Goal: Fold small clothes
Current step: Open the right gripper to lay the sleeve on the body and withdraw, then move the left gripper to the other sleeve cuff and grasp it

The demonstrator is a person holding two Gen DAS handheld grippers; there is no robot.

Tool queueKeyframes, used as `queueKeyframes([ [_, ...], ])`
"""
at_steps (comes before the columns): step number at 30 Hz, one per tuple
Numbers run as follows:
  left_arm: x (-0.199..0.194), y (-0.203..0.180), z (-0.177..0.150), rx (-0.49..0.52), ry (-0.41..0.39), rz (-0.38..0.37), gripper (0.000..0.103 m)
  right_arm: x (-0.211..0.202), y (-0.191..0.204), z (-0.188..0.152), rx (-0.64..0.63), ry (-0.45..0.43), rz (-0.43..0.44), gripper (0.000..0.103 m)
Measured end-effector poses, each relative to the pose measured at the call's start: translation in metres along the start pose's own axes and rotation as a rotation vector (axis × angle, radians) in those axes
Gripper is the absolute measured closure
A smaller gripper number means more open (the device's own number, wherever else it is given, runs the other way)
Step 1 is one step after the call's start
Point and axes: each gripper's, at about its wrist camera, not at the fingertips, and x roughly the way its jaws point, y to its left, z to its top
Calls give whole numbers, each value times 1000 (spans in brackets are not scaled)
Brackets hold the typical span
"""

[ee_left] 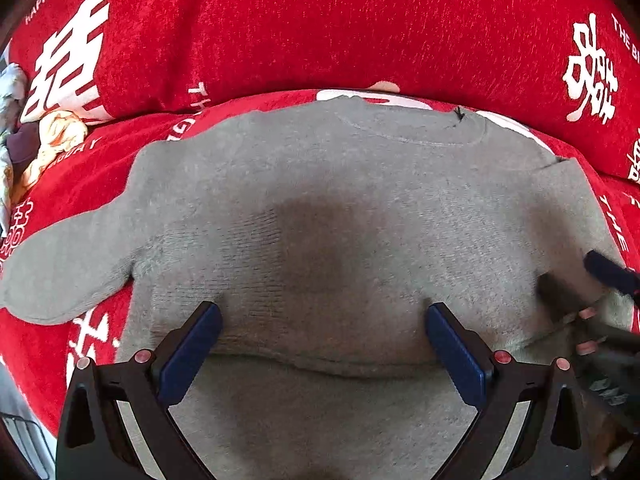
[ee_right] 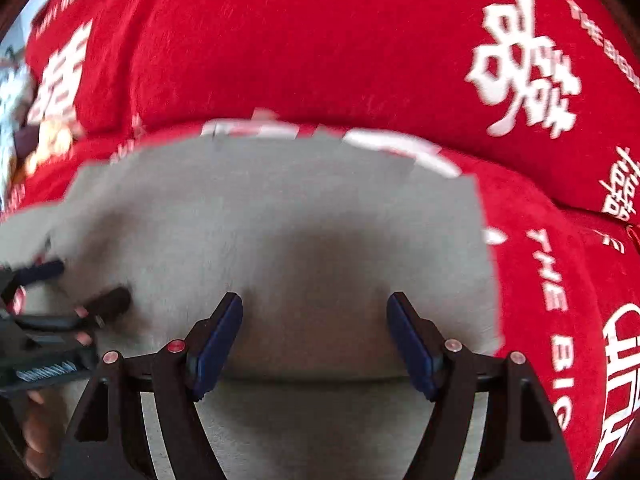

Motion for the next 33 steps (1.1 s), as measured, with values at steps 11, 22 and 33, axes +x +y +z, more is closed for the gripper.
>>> queueKeyframes([
  [11,-16,25,-14,-56,-21,8,1,-32,26,2,37,-35,31,24],
  [22,-27,84,-34,-155,-39,17,1,-34,68,-4,-6,-23,12,23],
  [33,-22,304,-72,-747,-54,178,1,-53,127,-2,-129,-67,69,23],
])
